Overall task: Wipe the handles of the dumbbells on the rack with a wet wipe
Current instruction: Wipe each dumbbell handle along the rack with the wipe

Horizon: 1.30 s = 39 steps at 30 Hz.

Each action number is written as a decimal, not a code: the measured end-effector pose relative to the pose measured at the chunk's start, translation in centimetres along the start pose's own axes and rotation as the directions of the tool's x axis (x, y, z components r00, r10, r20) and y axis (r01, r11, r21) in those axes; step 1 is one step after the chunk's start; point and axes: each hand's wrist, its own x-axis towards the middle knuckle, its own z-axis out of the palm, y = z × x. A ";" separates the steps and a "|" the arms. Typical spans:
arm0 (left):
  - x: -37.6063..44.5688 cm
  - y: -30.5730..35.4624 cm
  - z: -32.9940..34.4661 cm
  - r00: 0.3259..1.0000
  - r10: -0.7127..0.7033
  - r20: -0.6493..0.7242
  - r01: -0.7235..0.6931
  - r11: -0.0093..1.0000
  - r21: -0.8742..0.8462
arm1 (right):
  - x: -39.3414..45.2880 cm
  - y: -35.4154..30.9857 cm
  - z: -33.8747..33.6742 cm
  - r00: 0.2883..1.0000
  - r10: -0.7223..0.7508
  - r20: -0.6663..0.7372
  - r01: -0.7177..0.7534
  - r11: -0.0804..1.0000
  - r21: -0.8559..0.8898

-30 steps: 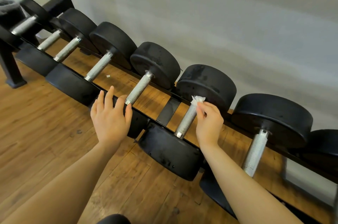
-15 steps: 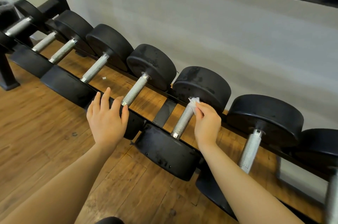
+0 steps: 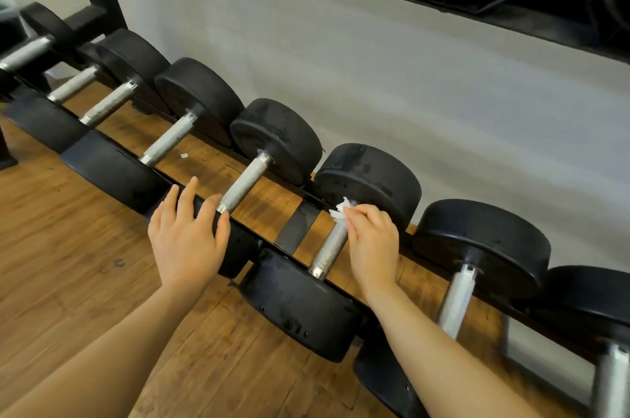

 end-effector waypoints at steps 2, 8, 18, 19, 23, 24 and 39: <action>0.0 -0.1 0.0 1.000 0.006 0.000 -0.006 1.000 0.007 | 0.8 0.9 -0.1 0.984 -0.162 0.072 0.169 0.979 -0.113; -0.1 -0.1 0.0 1.000 0.015 -0.015 -0.015 1.000 0.017 | 1.6 3.3 -1.0 0.886 -0.424 0.189 0.450 0.885 -0.120; 0.0 0.1 -0.2 1.000 0.016 -0.002 -0.016 1.000 0.020 | 0.6 2.9 -0.3 0.949 -0.295 0.110 0.298 0.955 -0.006; 0.0 0.1 -0.2 1.000 0.018 0.000 -0.018 1.000 0.021 | 0.6 2.9 -0.3 0.950 -0.289 0.116 0.293 0.956 -0.019; -0.1 0.0 -0.1 1.000 0.004 0.007 -0.004 1.000 0.009 | 0.7 2.9 -0.2 0.962 -0.245 0.120 0.251 0.967 -0.042; -0.1 0.0 -0.1 1.000 0.004 0.004 -0.004 1.000 0.005 | 0.6 2.9 -0.1 0.962 -0.241 0.130 0.249 0.967 -0.046; -0.1 -0.1 0.0 1.000 0.020 0.000 -0.020 1.000 0.015 | -0.5 3.5 -0.5 0.966 -0.147 0.212 0.108 0.977 0.186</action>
